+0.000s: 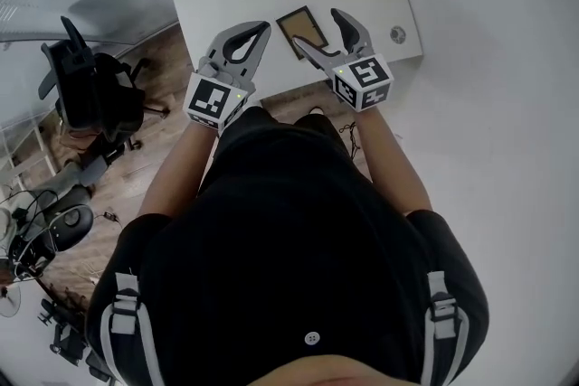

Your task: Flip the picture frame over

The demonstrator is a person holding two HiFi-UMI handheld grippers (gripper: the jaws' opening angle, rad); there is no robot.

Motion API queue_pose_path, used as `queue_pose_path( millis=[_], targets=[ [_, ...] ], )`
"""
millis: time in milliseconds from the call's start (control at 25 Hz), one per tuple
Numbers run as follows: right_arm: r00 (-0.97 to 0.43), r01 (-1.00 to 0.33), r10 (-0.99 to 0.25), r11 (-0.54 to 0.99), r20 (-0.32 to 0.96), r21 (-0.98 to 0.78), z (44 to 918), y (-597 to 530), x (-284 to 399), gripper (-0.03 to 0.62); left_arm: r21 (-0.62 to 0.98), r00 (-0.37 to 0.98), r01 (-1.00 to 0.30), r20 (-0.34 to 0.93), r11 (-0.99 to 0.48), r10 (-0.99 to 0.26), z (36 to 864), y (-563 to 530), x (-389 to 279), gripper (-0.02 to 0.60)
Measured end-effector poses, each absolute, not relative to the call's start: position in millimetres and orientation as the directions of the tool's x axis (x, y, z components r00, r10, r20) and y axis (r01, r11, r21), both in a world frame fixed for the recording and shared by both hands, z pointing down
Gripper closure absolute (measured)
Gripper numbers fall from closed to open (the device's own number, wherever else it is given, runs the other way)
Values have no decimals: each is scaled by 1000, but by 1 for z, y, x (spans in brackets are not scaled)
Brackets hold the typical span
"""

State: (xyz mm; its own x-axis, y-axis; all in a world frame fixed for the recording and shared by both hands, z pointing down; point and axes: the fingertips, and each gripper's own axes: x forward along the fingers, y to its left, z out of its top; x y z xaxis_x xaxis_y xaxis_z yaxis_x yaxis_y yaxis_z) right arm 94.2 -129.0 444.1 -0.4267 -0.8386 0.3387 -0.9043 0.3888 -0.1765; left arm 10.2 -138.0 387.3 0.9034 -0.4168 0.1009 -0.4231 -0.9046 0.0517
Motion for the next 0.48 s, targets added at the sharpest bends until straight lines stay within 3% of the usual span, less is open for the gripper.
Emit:
queue_pose_path(
  millis=[480],
  targets=[
    [-294,-956,-769,252,568,-154,549,-154,79,177,79,944,-317,128,-945,-305,430,-168,-7,578]
  ],
)
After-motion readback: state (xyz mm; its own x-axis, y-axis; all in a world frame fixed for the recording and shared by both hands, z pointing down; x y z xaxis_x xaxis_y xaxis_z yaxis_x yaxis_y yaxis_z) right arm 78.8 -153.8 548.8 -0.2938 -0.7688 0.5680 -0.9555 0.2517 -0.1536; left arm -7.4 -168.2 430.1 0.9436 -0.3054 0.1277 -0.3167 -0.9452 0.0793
